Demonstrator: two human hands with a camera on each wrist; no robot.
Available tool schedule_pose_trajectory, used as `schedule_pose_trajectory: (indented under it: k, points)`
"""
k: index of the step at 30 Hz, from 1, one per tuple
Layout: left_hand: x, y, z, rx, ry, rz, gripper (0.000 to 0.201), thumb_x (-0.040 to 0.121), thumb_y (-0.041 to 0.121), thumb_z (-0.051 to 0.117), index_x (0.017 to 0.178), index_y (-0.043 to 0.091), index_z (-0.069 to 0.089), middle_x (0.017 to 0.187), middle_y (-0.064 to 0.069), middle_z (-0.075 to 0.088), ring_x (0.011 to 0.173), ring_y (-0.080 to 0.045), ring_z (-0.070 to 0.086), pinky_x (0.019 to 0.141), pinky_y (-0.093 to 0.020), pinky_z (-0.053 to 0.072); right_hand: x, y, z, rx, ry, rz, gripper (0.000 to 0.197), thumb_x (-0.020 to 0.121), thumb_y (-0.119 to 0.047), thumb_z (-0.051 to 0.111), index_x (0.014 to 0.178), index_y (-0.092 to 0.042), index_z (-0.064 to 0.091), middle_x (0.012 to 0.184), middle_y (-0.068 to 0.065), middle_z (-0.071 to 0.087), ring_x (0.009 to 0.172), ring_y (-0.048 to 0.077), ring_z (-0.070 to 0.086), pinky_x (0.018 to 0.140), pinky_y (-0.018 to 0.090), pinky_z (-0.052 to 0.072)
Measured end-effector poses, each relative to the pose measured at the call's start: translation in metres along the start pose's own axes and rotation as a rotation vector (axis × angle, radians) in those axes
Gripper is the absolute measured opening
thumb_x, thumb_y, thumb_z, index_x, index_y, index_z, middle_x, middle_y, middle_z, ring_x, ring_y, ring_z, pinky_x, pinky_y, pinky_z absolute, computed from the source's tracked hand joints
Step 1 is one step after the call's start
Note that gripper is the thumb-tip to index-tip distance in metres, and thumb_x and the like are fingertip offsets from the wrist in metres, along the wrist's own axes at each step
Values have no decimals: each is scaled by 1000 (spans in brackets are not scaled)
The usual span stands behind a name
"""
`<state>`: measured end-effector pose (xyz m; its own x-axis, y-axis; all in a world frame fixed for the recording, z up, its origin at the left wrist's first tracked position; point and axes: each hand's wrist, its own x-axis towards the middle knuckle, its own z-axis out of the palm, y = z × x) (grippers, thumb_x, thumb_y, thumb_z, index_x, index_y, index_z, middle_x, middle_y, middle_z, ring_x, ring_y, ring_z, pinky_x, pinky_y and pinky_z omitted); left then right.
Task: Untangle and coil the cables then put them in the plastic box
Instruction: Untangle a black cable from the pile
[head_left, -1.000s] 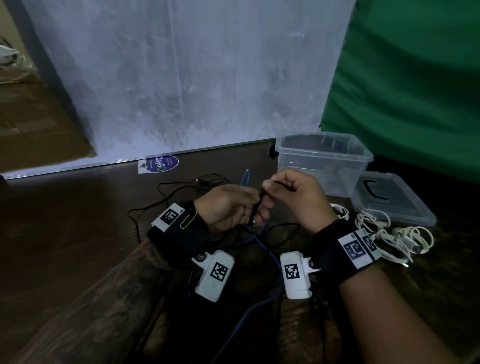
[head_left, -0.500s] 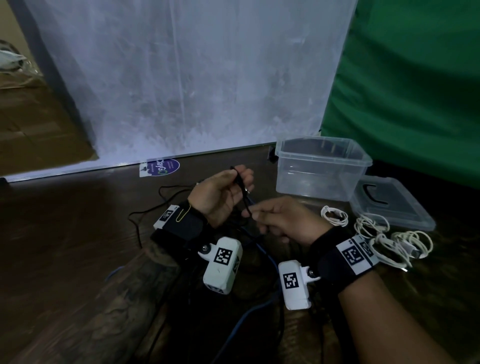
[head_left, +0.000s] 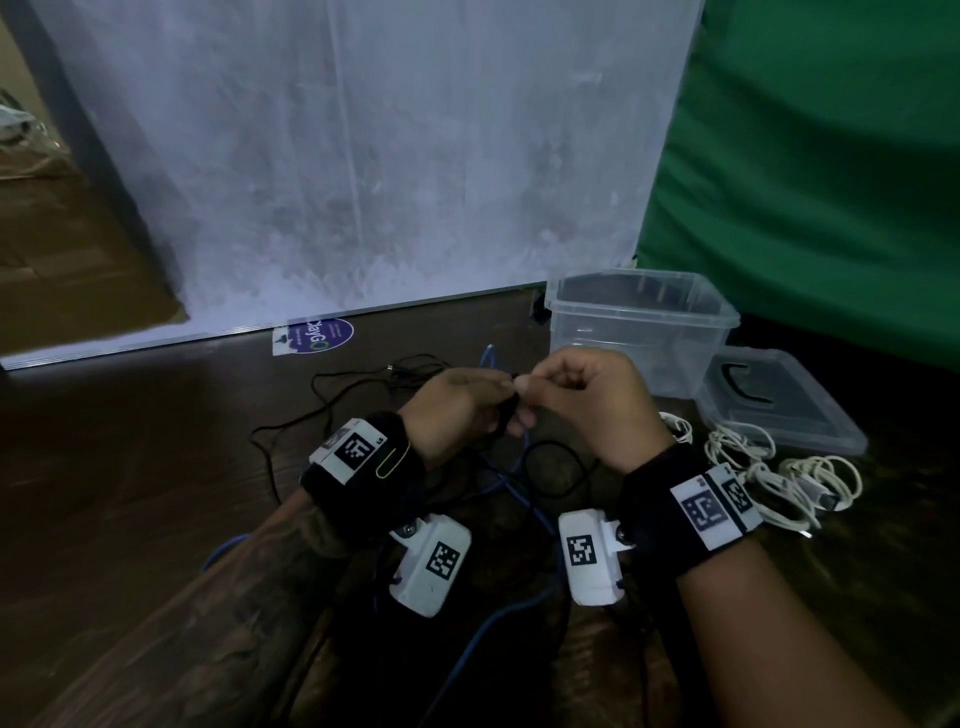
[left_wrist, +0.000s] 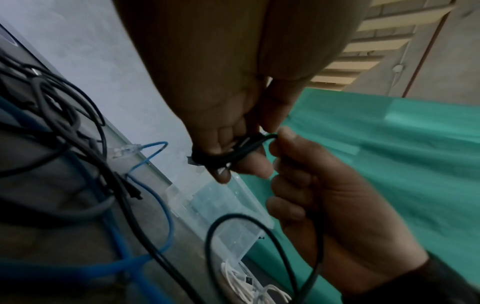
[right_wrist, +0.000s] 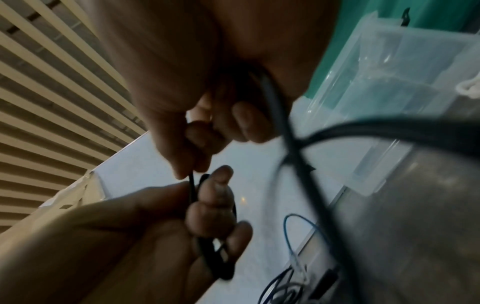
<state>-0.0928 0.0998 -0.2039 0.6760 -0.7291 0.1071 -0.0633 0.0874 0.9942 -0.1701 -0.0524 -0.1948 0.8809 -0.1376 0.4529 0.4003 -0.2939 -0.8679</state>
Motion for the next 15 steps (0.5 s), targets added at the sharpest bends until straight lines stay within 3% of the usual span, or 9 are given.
schedule_pose_trajectory:
  k: [2, 4, 7, 9, 10, 12, 15]
  points:
    - [-2, 0, 3, 34, -72, -35, 21, 94, 5, 45, 92, -1, 65, 78, -12, 65, 64, -16, 56, 57, -22, 35, -1, -1, -2, 142, 28, -1, 20, 87, 2, 70, 77, 13, 56, 58, 33, 56, 47, 38, 63, 53, 39, 54]
    - [-3, -2, 4, -31, -121, -57, 22, 88, 12, 50, 97, -2, 64, 75, -10, 64, 64, -18, 54, 61, -25, 36, -3, -4, -3, 233, 22, 2, 19, 86, 7, 68, 80, 17, 53, 57, 35, 50, 43, 34, 60, 49, 36, 53]
    - [-5, 1, 1, -244, -201, -110, 27, 86, 14, 50, 101, -5, 60, 73, -10, 61, 64, -17, 55, 68, -31, 49, -4, -8, -4, 275, 33, 46, 14, 90, 6, 63, 85, 17, 57, 56, 17, 59, 44, 21, 61, 44, 23, 49]
    - [-6, 7, 0, -396, -249, -116, 23, 88, 12, 47, 102, -3, 60, 74, -8, 59, 65, -15, 55, 71, -33, 55, -1, -1, -5, 164, 98, 101, 12, 94, -2, 60, 92, 9, 66, 60, -1, 67, 49, 4, 61, 44, 11, 42]
    - [-6, 10, -1, -467, -259, -111, 22, 90, 11, 46, 101, 0, 60, 76, -6, 59, 65, -13, 55, 73, -33, 55, 1, 3, -4, 95, 101, 119, 14, 96, -8, 59, 96, 1, 70, 67, -3, 70, 55, 2, 60, 44, 9, 40]
    - [-5, 15, -4, -625, -237, -78, 22, 93, 8, 42, 102, 1, 60, 79, -5, 59, 66, -12, 57, 77, -32, 55, 2, 13, -2, -11, 41, 181, 20, 99, -18, 56, 101, -8, 73, 74, 5, 72, 61, 10, 58, 43, 14, 38]
    - [-1, 19, -14, -755, -100, 1, 25, 97, 8, 36, 104, 1, 58, 82, -6, 60, 70, -15, 63, 82, -33, 54, -2, 17, 3, -145, -151, 245, 20, 100, -21, 54, 96, -17, 74, 58, -5, 57, 48, 4, 47, 45, 19, 37]
